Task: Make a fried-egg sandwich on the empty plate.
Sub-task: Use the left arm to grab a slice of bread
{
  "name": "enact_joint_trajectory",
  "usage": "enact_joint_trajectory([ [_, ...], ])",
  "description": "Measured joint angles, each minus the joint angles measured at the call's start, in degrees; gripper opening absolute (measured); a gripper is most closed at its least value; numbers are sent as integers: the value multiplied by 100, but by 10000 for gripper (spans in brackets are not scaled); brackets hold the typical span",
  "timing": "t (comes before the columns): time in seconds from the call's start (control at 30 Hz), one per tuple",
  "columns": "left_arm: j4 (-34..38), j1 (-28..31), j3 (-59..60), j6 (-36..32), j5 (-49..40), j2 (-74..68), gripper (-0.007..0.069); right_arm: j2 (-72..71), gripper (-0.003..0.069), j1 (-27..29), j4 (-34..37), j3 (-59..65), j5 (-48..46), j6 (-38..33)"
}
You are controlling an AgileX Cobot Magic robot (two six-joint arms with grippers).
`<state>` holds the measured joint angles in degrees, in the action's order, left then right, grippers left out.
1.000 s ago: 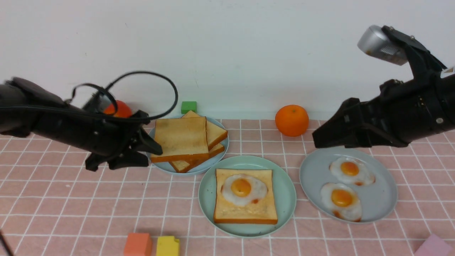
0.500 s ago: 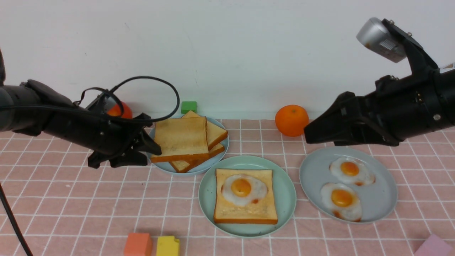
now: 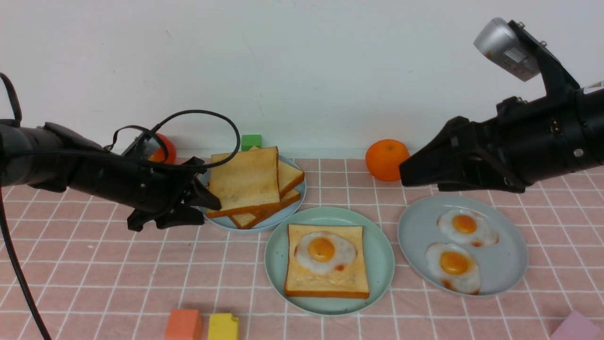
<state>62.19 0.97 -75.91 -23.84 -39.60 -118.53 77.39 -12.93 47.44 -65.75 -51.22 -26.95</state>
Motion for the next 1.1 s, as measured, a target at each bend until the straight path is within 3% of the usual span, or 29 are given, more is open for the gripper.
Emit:
enact_joint_trajectory([
  [0.43,208,0,0,-236,-151,0,362,0,549,0,0,0,-67,0],
  [0.73,207,0,-33,-1199,-203,0,362,0,549,0,0,0,-107,0],
  [1.1,57,0,-227,-1263,-314,-46,377,0,549,0,82,0,-133,0],
])
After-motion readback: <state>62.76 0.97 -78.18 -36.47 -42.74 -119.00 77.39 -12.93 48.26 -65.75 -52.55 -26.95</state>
